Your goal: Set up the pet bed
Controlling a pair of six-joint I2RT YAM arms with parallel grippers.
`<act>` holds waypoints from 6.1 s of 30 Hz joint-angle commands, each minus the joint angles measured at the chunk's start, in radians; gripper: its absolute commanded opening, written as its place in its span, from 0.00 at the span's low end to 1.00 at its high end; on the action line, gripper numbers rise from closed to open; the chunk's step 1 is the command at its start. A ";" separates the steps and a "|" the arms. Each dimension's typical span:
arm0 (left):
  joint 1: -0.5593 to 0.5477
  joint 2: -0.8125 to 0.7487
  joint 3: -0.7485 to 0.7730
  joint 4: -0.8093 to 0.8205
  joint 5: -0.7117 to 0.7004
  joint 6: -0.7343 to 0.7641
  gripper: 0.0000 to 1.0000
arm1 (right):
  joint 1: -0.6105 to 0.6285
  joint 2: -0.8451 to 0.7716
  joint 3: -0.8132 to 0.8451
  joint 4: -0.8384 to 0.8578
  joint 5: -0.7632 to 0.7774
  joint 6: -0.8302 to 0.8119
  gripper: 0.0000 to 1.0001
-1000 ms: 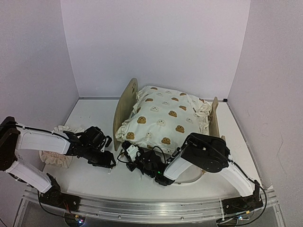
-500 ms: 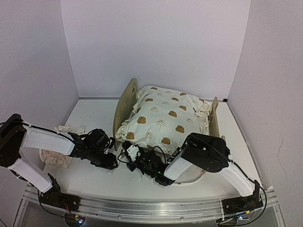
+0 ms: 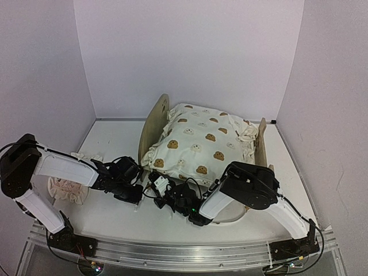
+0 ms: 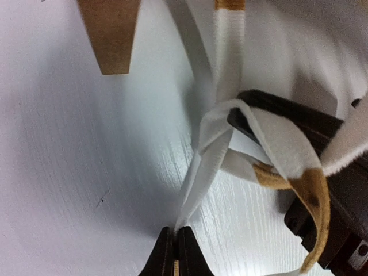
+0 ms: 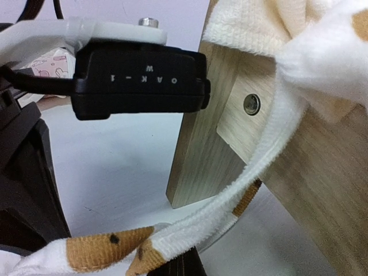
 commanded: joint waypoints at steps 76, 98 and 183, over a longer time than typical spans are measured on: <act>0.326 0.036 0.274 -0.165 -0.216 0.015 0.00 | 0.068 -0.717 -0.557 0.030 0.685 -0.139 0.00; 0.338 -0.145 0.075 -0.172 -0.018 0.001 0.00 | 0.122 -0.690 -0.669 -0.062 0.212 0.005 0.00; 0.033 -0.163 0.513 -0.279 -0.342 0.124 0.03 | -0.583 -1.320 -0.393 -2.065 -0.104 0.787 0.06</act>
